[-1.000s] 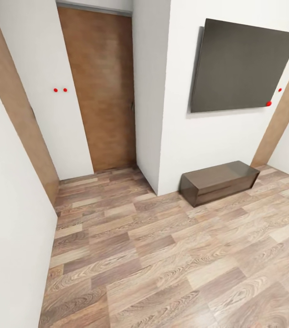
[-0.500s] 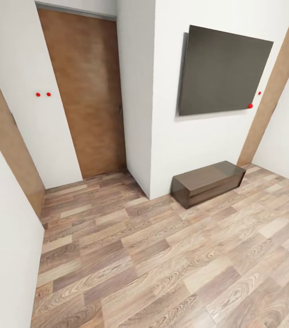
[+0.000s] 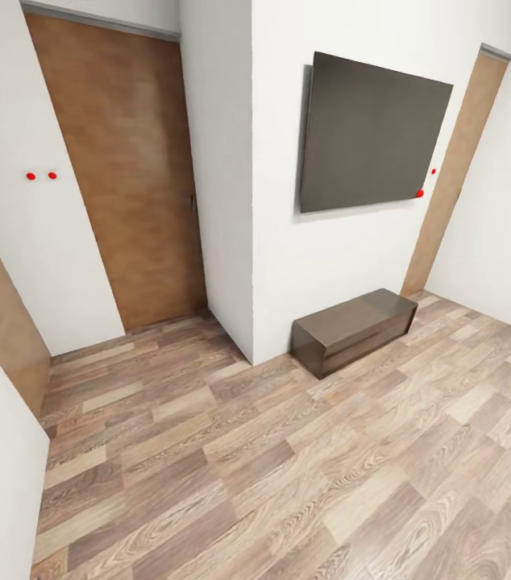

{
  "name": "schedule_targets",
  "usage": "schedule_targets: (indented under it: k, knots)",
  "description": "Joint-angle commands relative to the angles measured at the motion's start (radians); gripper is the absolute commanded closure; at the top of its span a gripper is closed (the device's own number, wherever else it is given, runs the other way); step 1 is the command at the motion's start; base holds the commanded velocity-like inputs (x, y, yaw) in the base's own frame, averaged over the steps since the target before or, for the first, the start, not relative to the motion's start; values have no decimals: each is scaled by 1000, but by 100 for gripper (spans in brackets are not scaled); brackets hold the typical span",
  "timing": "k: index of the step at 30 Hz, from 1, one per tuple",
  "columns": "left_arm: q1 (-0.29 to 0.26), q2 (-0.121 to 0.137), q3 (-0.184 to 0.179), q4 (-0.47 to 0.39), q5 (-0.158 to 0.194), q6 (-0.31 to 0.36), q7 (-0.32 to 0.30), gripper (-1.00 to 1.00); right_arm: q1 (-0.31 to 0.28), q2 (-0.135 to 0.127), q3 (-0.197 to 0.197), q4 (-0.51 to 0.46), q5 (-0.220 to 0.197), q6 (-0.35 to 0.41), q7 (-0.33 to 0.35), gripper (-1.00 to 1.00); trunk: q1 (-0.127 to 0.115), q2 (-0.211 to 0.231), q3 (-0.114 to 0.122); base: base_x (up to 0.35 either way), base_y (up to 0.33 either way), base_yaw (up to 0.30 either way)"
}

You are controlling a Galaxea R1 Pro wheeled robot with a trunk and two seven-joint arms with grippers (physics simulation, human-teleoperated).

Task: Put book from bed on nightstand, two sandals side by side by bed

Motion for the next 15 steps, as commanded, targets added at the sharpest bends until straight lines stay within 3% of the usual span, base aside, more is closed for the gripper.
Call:
schedule_targets:
  k: [1,10,15]
  knots:
    - [-1,0,-8,1,5,-3,4,-100,-1,0,9,1,-10,2,2,-100,1,-2,-1,324,28,-174]
    - [-1,0,-8,1,4,-3,4,-100,-1,0,8,1,-10,4,2,-100,1,-2,12,335,11,-187]
    - [-1,-1,-8,1,4,-4,4,-100,-1,1,8,1,-10,3,2,-100,1,-2,19,177,2,-194]
